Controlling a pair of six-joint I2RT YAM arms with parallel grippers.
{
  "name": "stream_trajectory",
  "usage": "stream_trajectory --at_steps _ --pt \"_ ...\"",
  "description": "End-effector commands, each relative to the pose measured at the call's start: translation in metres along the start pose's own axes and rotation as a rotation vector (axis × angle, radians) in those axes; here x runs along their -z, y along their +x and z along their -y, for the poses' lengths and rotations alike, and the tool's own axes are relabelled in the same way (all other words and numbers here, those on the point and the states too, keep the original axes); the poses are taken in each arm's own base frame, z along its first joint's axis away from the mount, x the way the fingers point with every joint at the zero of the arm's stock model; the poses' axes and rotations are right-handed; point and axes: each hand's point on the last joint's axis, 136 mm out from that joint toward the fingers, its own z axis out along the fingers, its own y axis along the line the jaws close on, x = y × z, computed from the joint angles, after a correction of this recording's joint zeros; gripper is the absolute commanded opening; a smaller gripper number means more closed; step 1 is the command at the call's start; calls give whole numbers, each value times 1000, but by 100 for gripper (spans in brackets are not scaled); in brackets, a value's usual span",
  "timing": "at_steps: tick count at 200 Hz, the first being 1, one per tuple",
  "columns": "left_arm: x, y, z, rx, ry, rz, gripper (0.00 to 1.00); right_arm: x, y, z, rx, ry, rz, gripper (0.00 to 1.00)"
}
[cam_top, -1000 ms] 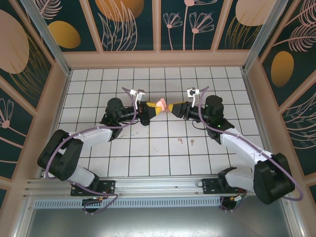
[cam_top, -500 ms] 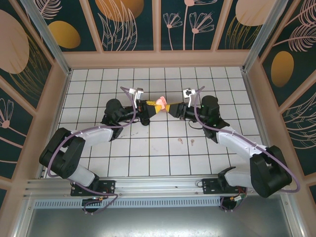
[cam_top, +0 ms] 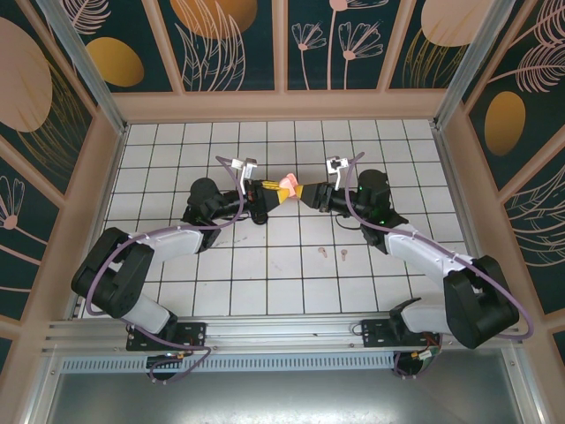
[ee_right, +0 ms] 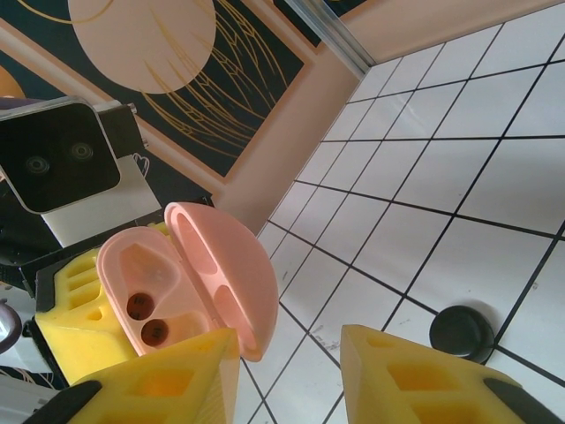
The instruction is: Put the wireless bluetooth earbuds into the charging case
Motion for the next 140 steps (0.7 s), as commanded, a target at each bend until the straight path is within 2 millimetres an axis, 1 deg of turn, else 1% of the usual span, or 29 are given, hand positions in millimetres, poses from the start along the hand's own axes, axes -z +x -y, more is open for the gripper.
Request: stream_trajectory --at_steps 1,50,91,140 --pt "-1 4 7 -11 38 -8 0 -2 -23 -21 58 -55 55 35" --pt "-1 6 7 -10 37 -9 0 -2 -27 -23 61 -56 62 34" --pt "-2 3 8 -15 38 -1 0 -3 -24 -22 58 -62 52 28" --pt "-3 1 7 -12 35 9 0 -2 -19 -20 49 -64 41 26"
